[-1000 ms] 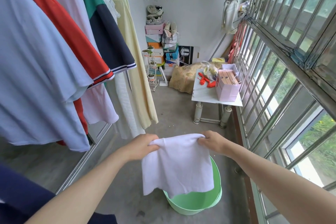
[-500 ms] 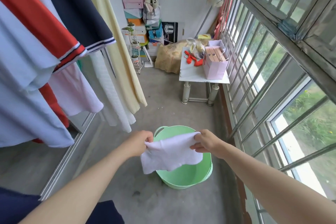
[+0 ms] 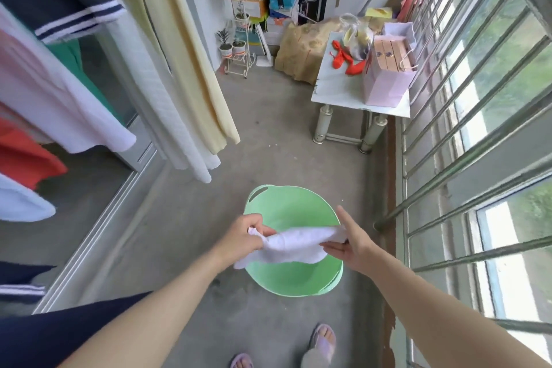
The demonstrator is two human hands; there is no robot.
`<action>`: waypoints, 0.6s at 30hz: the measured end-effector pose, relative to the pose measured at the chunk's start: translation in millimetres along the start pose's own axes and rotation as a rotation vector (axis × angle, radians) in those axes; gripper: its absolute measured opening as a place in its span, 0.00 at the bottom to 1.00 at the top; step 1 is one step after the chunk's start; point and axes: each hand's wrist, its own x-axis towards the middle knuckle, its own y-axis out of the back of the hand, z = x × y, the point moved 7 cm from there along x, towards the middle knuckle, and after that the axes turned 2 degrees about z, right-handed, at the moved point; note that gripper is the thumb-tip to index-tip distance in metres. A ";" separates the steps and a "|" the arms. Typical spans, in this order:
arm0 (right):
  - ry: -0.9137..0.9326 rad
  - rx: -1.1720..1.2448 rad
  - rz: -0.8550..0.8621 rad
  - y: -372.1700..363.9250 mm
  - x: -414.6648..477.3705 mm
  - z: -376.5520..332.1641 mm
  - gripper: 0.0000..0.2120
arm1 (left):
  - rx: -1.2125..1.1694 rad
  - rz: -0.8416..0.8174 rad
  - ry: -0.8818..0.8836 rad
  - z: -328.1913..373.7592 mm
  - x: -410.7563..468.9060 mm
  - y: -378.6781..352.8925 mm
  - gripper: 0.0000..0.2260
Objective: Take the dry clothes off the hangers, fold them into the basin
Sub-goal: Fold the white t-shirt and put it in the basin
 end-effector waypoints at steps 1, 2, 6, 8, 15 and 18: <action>0.013 -0.075 0.007 6.0 9.5 -2.2 0.22 | 0.032 -0.005 -0.015 -4.4 6.6 -7.2 0.06; 0.041 -0.170 0.016 12.8 23.4 -5.1 0.20 | 0.080 -0.015 -0.025 -11.4 15.7 -14.6 0.06; 0.198 -0.537 0.060 32.0 74.8 -11.5 0.14 | 0.254 -0.047 -0.056 -48.9 58.3 -33.7 0.09; 0.240 -0.688 0.052 33.9 100.3 -7.9 0.15 | 0.322 -0.039 -0.053 -71.4 76.7 -42.5 0.13; 0.220 -0.884 0.050 29.9 216.3 46.9 0.21 | 0.487 -0.072 -0.077 -168.0 162.8 -69.3 0.17; 0.194 -0.899 0.081 32.8 272.9 75.4 0.22 | 0.547 -0.135 -0.067 -219.0 206.4 -82.8 0.17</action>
